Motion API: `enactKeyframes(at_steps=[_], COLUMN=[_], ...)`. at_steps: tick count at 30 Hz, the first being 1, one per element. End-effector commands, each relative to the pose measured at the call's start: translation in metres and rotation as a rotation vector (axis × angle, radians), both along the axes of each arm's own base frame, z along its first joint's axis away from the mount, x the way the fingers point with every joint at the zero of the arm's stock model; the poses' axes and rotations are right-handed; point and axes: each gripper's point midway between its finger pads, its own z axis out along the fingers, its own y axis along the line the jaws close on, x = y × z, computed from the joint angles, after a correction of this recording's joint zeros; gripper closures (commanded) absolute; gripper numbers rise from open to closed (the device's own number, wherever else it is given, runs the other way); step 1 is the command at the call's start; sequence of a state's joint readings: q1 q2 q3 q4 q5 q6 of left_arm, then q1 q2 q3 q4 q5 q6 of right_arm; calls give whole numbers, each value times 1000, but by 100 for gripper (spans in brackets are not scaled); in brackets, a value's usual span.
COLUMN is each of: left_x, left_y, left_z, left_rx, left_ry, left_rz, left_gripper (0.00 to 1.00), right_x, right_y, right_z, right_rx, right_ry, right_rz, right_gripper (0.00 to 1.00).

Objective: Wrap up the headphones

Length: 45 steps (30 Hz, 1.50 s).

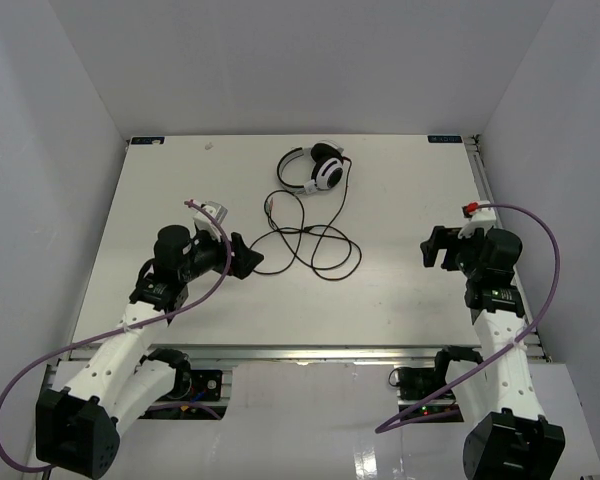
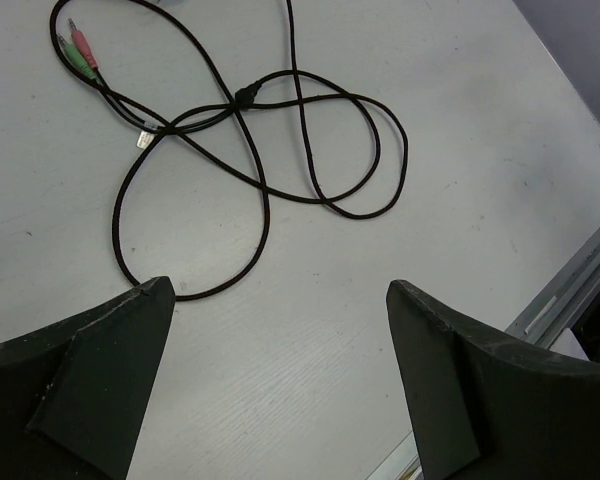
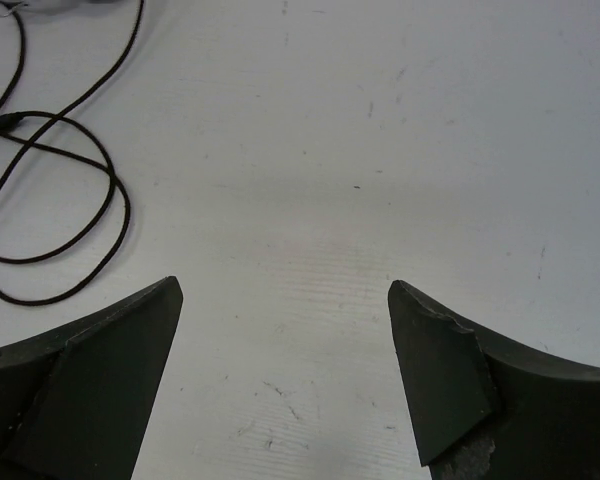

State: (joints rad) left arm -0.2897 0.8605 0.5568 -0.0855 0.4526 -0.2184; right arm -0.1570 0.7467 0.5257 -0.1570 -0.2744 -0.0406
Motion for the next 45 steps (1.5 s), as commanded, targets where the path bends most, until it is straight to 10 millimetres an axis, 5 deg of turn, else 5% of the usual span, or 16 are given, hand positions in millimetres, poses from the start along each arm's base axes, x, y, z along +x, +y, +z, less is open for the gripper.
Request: enactKeyframes(at_steps=[1,5,10,13,16,21,27,36,45], left_x=[2,4,31,76,144,239,307,359,351], left_y=[-1,-2,-9,-13,-32,-43,-46,-69,-84], left_z=[16,10,7,-11,-23,-32,-68,-102,-143], left_rx=[-17,-39,-93,-92,-118,-82,-16,33,147], left_ry=[-27,-7,54,253,437,423,417,345,346], left_rz=[1,18,61,156,217,326,418,424,411], left_gripper=[2,2,2,3,12,12,13,19,40], right_x=[1,-35,-50,-52,-50,-46,-47,-49,-47], right_y=[41,87,95,96,93,88,91,93,91], right_z=[31,17,0,-2,-1,2,10,11,11], right_rx=[-71,-78,-110,-110,-114,-148,-136,-124,-135], right_ry=[-141,-213,-256,-246,-231,-234,-254,-254,-249], right_rz=[356,773,871,882,872,835,837,847,834], right_gripper=[10,10,6,1,14,19,13,12,11])
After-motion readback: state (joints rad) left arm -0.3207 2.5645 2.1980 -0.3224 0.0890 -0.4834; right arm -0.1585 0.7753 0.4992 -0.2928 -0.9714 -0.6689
